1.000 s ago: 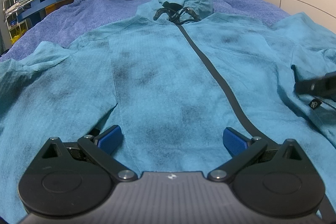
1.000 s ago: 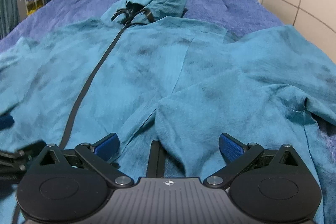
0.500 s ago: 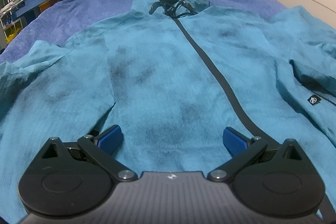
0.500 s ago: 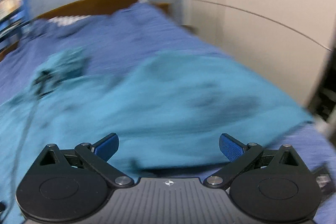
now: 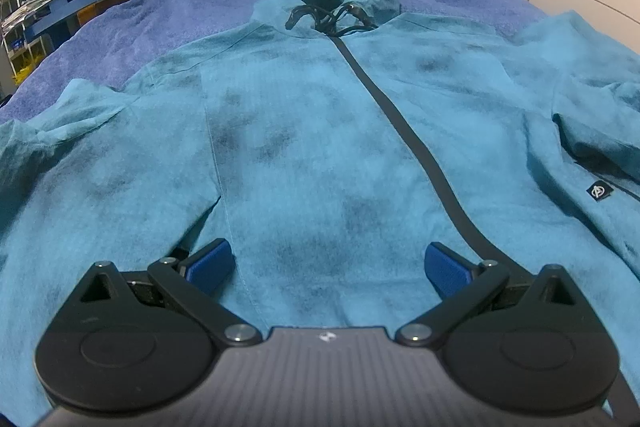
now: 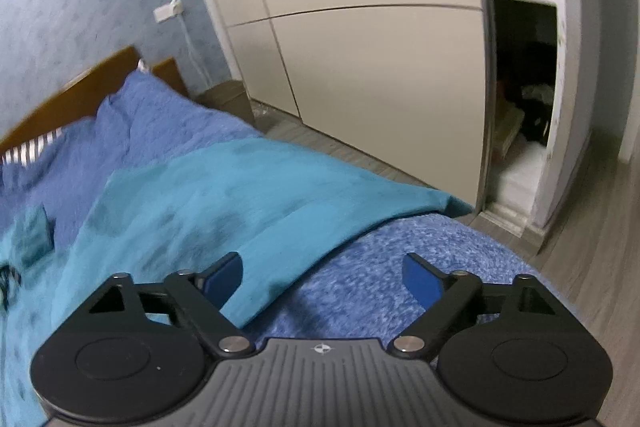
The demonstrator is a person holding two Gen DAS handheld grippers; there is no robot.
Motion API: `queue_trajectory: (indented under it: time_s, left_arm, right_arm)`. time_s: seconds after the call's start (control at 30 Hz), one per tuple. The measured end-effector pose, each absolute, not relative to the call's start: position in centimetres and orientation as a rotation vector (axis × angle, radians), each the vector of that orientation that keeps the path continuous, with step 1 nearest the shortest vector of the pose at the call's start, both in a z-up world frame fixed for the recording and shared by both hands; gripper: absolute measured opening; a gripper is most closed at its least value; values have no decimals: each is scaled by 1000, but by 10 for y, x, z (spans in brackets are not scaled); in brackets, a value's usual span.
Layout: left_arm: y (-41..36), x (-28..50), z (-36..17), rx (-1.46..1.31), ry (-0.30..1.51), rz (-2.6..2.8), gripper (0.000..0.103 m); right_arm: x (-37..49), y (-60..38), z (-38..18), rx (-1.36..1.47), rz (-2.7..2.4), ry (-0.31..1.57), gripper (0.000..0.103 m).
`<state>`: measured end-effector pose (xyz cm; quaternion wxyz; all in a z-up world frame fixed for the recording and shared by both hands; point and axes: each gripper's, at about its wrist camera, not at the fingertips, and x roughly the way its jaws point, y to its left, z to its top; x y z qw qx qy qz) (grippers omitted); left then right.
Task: Fold large clothes
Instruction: 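Grasp the jacket's sleeve and side edge with the right gripper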
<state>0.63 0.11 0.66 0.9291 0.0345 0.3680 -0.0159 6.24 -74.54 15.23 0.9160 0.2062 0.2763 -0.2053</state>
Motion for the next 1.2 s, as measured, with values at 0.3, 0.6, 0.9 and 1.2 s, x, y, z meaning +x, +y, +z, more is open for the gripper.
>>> queue_trajectory:
  time_s: [0.3,0.6,0.9,1.2]
  left_arm:
    - [1,5,6,73,746,-32,103]
    - [1,5,5,73,748,-32,103]
    - [3,6,9,66,753,-38,103]
    - [25,10,24,-14,711,2,103]
  right_arm:
    - [77,-798,122,671,-434,494,61]
    - [102,-831,111,760,-516,460,9]
    - [113,-776,160,482,-420,325,3]
    - [156,-599,202,67,-47,311,3]
